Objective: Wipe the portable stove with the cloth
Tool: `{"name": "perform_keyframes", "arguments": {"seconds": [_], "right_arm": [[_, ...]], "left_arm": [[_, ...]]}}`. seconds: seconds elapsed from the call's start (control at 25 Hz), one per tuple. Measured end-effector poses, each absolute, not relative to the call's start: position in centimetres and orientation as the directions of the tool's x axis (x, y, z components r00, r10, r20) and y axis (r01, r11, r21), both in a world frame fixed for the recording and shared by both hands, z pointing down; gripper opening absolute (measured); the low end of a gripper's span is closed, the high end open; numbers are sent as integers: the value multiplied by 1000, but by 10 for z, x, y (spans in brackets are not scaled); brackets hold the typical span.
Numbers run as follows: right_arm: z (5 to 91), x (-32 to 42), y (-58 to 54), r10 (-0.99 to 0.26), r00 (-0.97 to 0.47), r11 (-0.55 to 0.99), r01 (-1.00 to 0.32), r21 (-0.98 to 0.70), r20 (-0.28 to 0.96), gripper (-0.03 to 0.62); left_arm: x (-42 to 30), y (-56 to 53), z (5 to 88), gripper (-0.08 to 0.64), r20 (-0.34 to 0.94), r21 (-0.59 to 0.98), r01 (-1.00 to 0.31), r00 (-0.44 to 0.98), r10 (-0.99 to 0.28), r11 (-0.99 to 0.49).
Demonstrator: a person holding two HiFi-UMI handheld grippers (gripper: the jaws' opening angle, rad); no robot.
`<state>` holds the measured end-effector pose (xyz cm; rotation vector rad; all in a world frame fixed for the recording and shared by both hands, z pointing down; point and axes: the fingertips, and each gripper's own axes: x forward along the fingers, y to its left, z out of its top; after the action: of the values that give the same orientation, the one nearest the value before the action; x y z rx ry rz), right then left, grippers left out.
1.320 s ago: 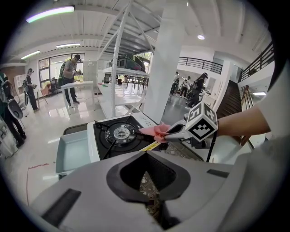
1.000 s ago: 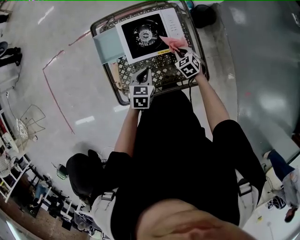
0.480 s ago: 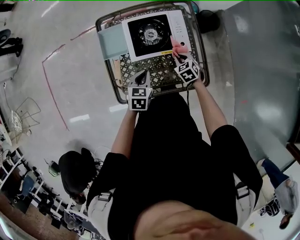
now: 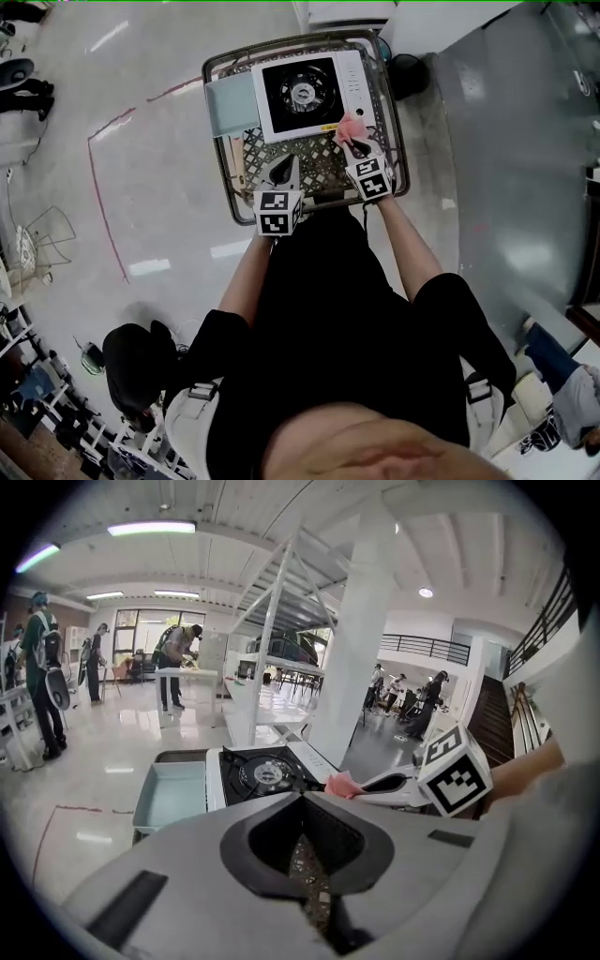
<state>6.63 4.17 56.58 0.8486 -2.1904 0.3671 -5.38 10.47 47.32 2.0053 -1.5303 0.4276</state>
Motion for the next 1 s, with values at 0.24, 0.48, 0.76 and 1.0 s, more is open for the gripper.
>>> {"name": "perform_keyframes", "arguments": {"seconds": [0.24,0.48,0.76,1.0], "right_arm": [[504,48,67,-514,-577,708,-703,-65,634,35],[456,30,101,-534,-632,723,-686,-85,561,35],[393,41,120,-598,-669,773,-627,98,442,31],[365,47,114,-634,-674,755,-645,118,379,31]], "left_arm": [[-53,107,435,0,478,294,-941,296,-827,-166],[-53,124,424,0,450,253,-952,275,-850,-174],[-41,135,400,0,395,165,-962,268,-879,-219],[-30,132,372,0,333,176,-967,236,-913,-186]]}}
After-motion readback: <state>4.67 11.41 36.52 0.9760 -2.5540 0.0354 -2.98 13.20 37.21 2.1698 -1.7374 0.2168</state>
